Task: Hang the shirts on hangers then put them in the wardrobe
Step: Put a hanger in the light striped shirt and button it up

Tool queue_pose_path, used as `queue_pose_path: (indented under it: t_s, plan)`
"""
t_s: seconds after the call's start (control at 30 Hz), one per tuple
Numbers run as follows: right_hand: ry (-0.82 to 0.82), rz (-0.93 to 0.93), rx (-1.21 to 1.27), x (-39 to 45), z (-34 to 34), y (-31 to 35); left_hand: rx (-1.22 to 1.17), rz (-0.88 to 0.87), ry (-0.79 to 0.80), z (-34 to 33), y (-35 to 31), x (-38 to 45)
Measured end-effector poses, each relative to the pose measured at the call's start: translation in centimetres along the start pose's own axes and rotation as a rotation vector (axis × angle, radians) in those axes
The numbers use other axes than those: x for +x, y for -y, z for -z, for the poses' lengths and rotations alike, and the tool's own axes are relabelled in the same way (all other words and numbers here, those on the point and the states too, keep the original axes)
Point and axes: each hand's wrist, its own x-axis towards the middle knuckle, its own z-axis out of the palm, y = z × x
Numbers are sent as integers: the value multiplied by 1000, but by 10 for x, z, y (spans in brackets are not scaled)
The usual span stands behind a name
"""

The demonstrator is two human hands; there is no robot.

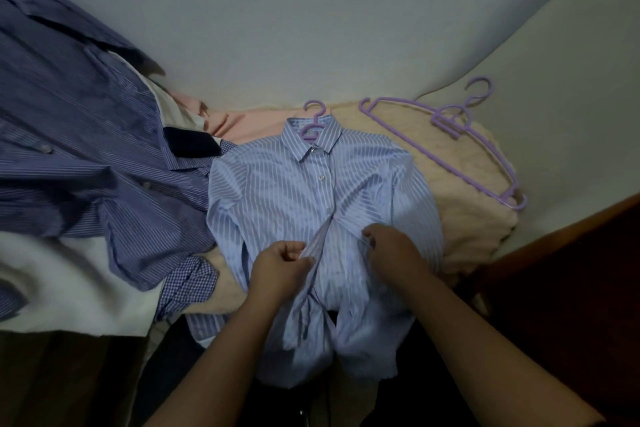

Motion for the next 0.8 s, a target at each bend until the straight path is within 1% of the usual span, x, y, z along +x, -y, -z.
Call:
queue_pose_path:
  t_s: [0.1, 0.13, 0.2, 0.27, 0.3, 0.33, 0.4, 0.47, 0.53, 0.67, 0.8]
  plan:
    - [-2, -15, -43, -2, -3, 9, -2, -65, -14, -11, -2, -13]
    - [4, -22, 3, -3, -3, 13, -5, -98, -13, -15, -3, -18]
    - [48, -57, 177, -6, -3, 21, 7, -141, -8, -23, -3, -26]
    - [82, -79, 322, -10, -4, 25, 8, -135, -7, -28, 1, -28]
    - [87, -81, 336, -10, -5, 24, -3, -121, -7, -29, 3, -28]
    - [85, -76, 334, -10, -5, 23, -18, -108, -7, -30, 4, -28]
    - [62, -17, 250, -10, -6, 21, -26, -112, -20, -30, 5, -26]
    - [8, 52, 161, -8, -9, 20, -25, -129, -39, -30, 4, -23]
    - [-41, 72, 123, -6, -13, 22, -40, -128, -38, -31, 1, -19]
    - [-61, 37, 143, 0, -20, 27, -45, -125, -8, -33, -4, -11]
    - [-38, 39, 197, 6, -24, 28, 37, -196, -19, -33, -4, -5]
